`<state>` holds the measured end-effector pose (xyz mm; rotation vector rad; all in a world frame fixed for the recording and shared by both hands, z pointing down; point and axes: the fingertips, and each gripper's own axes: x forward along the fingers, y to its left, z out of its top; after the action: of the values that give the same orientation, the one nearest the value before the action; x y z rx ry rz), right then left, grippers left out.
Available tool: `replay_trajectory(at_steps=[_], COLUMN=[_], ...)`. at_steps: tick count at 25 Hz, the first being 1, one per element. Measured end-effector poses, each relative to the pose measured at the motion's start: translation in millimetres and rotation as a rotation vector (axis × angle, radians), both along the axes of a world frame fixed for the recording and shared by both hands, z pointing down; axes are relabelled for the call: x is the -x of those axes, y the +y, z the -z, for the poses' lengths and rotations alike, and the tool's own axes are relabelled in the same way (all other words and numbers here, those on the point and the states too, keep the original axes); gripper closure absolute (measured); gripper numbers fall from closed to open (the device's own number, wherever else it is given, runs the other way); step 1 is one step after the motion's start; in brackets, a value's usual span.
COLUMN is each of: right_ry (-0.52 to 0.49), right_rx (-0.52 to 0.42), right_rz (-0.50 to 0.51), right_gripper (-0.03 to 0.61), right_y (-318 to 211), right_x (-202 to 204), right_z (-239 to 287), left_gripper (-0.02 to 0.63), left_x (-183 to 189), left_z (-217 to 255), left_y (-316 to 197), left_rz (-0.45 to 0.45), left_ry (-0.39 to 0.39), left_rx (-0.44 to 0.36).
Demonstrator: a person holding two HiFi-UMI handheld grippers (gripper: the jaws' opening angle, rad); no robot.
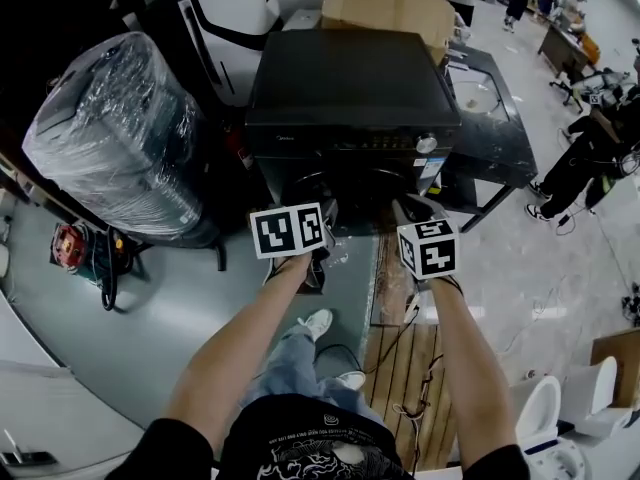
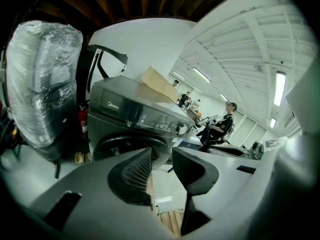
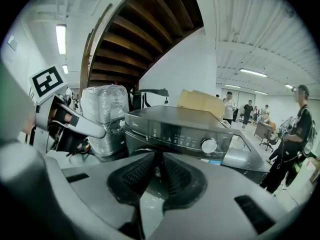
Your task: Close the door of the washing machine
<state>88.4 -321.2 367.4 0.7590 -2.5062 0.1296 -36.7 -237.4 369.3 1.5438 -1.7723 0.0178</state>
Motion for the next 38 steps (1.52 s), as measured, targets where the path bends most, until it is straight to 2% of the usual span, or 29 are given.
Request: replay_trajectory(at_steps=[9, 14, 23, 30, 38], right_ry=[-0.090, -0.138, -0.211, -0.240, -0.248], right_rx=[-0.017, -0.057, -0.117, -0.121, -0.105], right_rz=[-0.058, -0.103, -0.151, -0.160, -0.151], right_gripper=[0.526, 0.528, 0.534, 0.540, 0.557], right_y=[24, 36, 71, 104, 129], right_x=[11, 32, 68, 107, 150], right_z=[51, 83, 131, 145, 145], left_gripper=[0.491, 0.494, 0.517, 0.541, 0.572], left_x=[18, 45, 96, 138, 179], left_z=[42, 66, 113, 128, 129], left_y=[15, 20, 40, 70, 94], left_rz=[-0.127, -0.214, -0.290, -0.336, -0.335], left_ry=[-0.170, -0.280, -0.425, -0.508, -0.542], left_rx=[-0.053, -0.092, -0.189, -0.227, -0.248])
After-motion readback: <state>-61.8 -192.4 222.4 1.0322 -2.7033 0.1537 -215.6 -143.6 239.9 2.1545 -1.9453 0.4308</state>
